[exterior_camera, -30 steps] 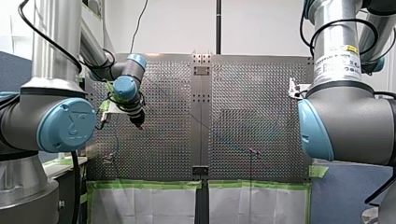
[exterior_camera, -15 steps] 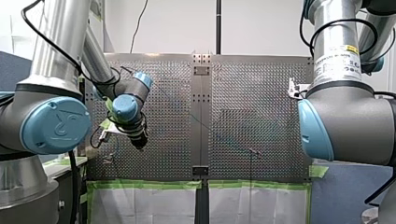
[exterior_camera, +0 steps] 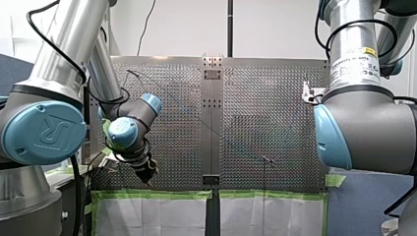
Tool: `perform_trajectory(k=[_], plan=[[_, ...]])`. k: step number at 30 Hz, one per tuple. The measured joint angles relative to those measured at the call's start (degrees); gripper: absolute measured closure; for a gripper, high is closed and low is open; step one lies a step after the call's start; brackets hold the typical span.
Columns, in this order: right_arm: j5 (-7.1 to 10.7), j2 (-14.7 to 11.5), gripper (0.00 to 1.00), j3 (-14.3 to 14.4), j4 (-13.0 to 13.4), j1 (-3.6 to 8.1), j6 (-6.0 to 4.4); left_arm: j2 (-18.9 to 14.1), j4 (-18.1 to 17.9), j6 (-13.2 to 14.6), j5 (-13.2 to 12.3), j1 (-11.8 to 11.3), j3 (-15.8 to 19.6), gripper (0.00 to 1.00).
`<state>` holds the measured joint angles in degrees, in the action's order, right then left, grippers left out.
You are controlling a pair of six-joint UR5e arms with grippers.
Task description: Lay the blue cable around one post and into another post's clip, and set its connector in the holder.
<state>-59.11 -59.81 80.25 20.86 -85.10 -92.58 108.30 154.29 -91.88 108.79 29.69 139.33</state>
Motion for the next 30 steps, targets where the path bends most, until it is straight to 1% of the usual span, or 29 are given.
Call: perform_trajectory(k=[8, 11, 18, 20, 23, 30], plan=[[-0.04, -0.01, 0.11, -0.05, -0.03, -0.08, -0.2, 4.7, -4.89, -0.13, -0.1, 4.91, 0.3, 0.0], [-0.04, -0.01, 0.11, -0.04, -0.02, -0.03, -0.29, 5.38, -6.5, -0.14, -0.12, 6.52, 0.3, 0.0], [-0.38, -0.03, 0.11, -0.06, -0.37, 0.05, -0.35, 5.62, -9.64, -0.14, -0.12, 9.67, 0.3, 0.0], [-0.6, -0.03, 0.11, -0.06, -0.42, 0.06, -0.41, 5.62, -10.61, -0.14, -0.12, 10.39, 0.3, 0.0], [-0.92, -0.02, 0.11, -0.06, -0.45, 0.06, -0.49, 5.65, -11.99, -0.14, -0.12, 10.85, 0.3, 0.0], [-1.36, 0.0, 0.11, -0.05, -0.4, 0.02, -0.59, 5.65, -15.47, -0.14, -0.26, 11.01, 0.3, 0.0]])
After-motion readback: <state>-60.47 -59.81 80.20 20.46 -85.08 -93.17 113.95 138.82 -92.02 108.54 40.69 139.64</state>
